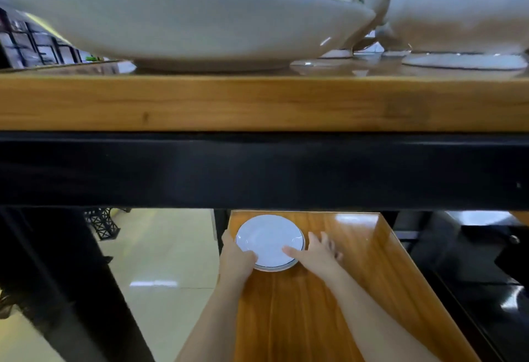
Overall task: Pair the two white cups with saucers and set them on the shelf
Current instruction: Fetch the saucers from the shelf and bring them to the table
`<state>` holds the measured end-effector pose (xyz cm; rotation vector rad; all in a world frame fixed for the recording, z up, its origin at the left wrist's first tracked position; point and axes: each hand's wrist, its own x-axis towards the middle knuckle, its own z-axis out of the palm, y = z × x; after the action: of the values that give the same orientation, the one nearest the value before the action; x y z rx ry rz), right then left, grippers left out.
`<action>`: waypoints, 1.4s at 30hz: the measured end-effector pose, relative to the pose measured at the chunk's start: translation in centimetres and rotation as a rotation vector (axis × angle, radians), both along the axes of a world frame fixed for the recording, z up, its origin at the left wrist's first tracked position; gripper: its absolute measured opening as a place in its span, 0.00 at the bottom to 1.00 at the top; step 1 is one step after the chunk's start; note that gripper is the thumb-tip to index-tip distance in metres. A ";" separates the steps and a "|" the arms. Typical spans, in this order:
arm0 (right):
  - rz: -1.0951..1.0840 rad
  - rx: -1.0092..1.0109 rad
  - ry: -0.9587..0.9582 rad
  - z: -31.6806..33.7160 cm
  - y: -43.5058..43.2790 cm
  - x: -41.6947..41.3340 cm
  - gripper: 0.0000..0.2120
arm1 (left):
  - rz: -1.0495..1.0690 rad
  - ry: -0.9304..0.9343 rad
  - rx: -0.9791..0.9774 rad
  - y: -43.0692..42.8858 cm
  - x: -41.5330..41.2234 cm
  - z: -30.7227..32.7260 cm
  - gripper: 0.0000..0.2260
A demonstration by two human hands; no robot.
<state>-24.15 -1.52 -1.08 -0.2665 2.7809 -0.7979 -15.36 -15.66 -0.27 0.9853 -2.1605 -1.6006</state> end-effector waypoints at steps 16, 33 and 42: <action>0.034 -0.324 -0.074 1.4 2.0 2.8 0.34 | 0.040 -0.031 0.070 0.0 0.3 0.9 0.06; -0.003 -0.926 -0.178 3.1 10.7 12.6 0.26 | -0.079 0.141 0.133 9.8 11.4 3.8 0.11; -0.019 -1.080 -0.124 2.1 18.2 22.2 0.22 | 0.005 0.257 0.074 18.9 21.4 2.4 0.08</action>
<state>-1.98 16.65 1.07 -0.3348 1.9635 -2.1430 6.02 3.21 2.09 0.7563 -1.9378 -1.7111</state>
